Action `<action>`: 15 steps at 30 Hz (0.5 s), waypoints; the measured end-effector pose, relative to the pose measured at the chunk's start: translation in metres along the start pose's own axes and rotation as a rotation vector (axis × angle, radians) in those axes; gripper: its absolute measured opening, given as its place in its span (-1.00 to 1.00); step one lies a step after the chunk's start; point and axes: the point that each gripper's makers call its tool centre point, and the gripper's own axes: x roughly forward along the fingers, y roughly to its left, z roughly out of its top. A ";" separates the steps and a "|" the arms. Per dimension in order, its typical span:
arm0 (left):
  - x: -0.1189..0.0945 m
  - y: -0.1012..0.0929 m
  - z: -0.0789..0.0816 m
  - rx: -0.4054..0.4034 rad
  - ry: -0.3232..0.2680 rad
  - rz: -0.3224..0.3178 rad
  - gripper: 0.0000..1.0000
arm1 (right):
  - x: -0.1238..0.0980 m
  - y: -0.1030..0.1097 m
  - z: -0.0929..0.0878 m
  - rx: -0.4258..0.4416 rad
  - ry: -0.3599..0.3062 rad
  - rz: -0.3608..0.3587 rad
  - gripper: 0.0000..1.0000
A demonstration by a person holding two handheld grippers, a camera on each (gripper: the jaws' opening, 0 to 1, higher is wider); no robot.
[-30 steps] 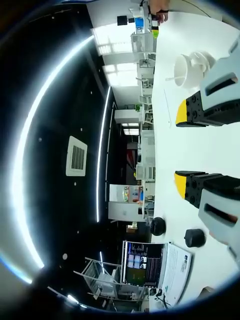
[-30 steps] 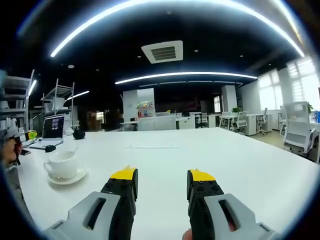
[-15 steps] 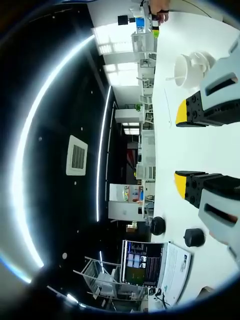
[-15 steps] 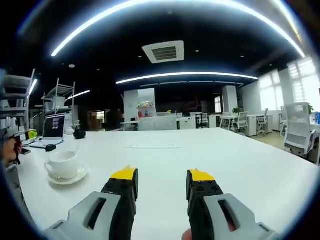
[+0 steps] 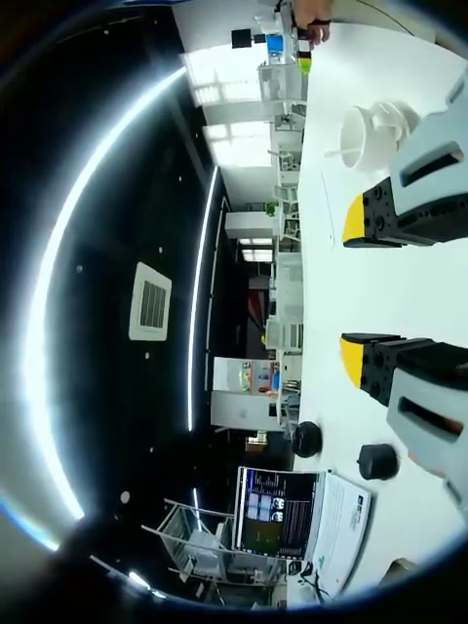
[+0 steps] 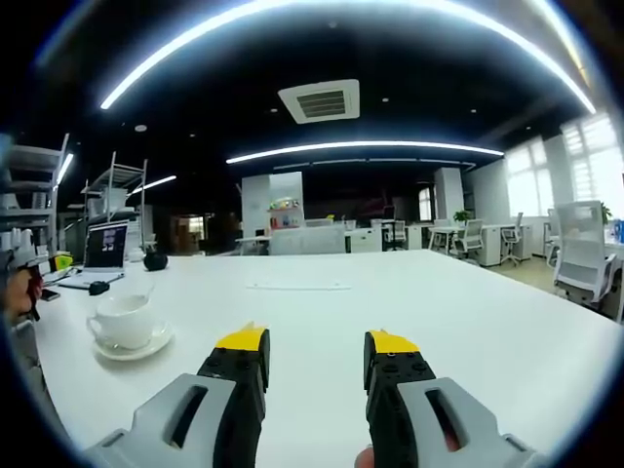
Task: Tidy tabletop coffee trays, cups and spoons，present forward
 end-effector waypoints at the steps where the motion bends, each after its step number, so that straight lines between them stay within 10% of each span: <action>1: 0.000 0.000 0.000 -0.001 -0.001 0.000 -0.27 | 0.000 0.000 0.000 0.000 0.000 0.000 -0.21; 15: 0.000 0.000 0.002 -0.004 -0.007 0.002 -0.27 | -0.003 0.001 0.003 0.004 -0.013 -0.002 -0.21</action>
